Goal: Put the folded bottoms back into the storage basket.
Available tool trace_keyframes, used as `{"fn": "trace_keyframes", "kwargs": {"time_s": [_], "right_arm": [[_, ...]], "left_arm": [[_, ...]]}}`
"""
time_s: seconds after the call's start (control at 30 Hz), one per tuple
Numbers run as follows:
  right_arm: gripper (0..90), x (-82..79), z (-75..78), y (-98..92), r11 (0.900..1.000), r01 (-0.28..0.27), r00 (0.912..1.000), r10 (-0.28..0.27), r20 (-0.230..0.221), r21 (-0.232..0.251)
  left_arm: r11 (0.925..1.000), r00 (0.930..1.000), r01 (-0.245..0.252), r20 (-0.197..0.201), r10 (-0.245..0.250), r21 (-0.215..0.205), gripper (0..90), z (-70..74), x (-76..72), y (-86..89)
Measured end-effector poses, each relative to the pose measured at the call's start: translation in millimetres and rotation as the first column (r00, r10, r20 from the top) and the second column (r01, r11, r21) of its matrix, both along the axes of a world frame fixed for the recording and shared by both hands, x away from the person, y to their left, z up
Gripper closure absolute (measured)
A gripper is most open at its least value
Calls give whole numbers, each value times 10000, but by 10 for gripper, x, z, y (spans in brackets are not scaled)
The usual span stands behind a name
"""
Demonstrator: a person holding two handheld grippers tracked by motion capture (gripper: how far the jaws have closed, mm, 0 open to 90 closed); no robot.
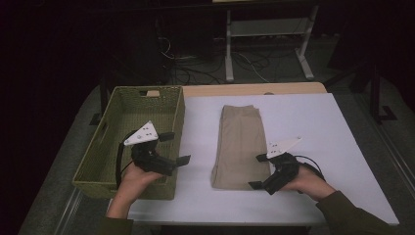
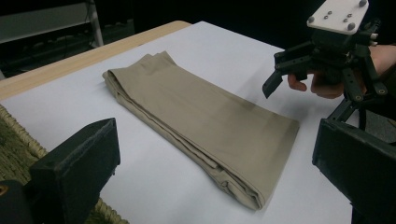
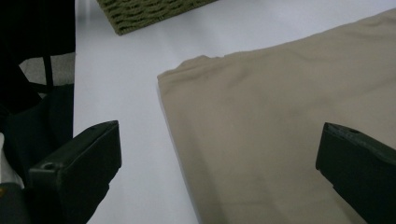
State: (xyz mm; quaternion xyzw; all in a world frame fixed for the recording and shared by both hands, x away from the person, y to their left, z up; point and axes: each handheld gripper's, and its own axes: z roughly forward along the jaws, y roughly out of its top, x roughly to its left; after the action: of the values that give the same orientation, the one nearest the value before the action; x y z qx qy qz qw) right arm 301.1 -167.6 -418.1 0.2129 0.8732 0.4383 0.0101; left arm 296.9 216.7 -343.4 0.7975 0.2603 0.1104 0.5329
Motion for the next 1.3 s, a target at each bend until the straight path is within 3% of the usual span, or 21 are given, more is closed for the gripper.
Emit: {"fn": "trace_keyframes", "kwargs": {"time_s": [1.17,1.3], "right_arm": [[5,243,49,383,9979,-577,9981,583,-197,298],[68,219,35,401,9971,-736,9972,738,-132,185]], "left_arm": [[10000,10000,17,-23,-17,-36,11,-1,2,4],[10000,10000,23,-19,-23,-35,11,-1,3,5]]}}
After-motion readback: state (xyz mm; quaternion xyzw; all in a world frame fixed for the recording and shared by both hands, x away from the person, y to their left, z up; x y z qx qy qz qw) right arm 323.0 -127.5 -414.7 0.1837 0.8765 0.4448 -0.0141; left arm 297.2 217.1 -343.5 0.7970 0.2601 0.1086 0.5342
